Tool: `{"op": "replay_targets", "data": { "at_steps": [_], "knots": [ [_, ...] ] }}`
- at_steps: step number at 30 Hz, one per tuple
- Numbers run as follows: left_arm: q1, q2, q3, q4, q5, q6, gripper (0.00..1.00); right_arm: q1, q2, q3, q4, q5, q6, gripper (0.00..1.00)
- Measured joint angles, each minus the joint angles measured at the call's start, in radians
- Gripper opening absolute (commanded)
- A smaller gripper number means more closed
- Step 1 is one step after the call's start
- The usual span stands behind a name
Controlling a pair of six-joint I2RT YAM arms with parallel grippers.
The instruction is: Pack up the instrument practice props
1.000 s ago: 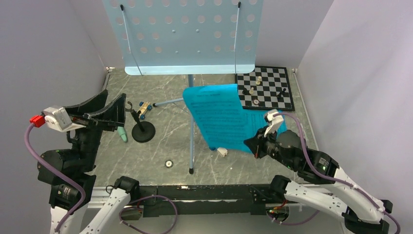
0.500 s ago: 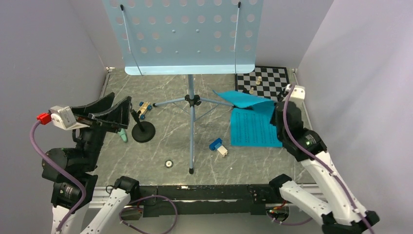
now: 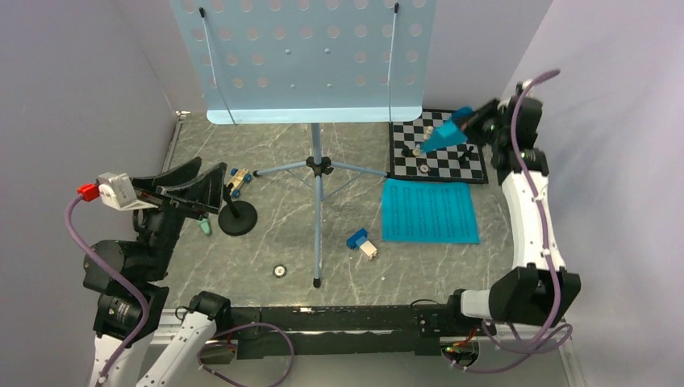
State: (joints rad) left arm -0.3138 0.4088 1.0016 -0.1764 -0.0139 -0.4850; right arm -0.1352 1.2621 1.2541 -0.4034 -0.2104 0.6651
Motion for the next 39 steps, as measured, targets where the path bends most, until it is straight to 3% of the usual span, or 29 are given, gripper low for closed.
{"op": "replay_targets", "data": {
  "at_steps": [4,7,12,18,25,30,34,39],
  "knots": [
    [0.000,0.006,-0.010,0.001,0.017,-0.018,0.73,0.003,0.093,0.234,0.108,-0.177,0.125,0.00],
    [0.000,0.014,-0.013,0.017,0.034,-0.035,0.73,0.005,0.039,0.280,0.191,-0.202,0.172,0.00],
    [0.000,0.013,-0.073,0.042,0.058,-0.069,0.73,-0.001,-0.174,-0.077,0.335,-0.215,0.250,0.00],
    [0.000,0.011,-0.107,0.026,0.078,-0.089,0.73,-0.002,-0.199,-0.423,0.274,-0.190,0.259,0.00],
    [0.000,-0.028,-0.183,0.028,0.103,-0.124,0.72,0.001,-0.343,-0.476,0.243,-0.134,0.206,0.00],
    [0.000,-0.040,-0.219,0.011,0.115,-0.141,0.72,0.003,-0.452,-0.615,0.285,-0.093,0.193,0.00],
    [0.000,-0.052,-0.225,-0.007,0.122,-0.145,0.72,0.003,-0.477,-0.774,0.280,-0.079,0.195,0.00],
    [0.000,-0.059,-0.225,-0.017,0.122,-0.146,0.72,0.007,-0.480,-0.800,0.275,-0.091,0.203,0.00]
  ]
}}
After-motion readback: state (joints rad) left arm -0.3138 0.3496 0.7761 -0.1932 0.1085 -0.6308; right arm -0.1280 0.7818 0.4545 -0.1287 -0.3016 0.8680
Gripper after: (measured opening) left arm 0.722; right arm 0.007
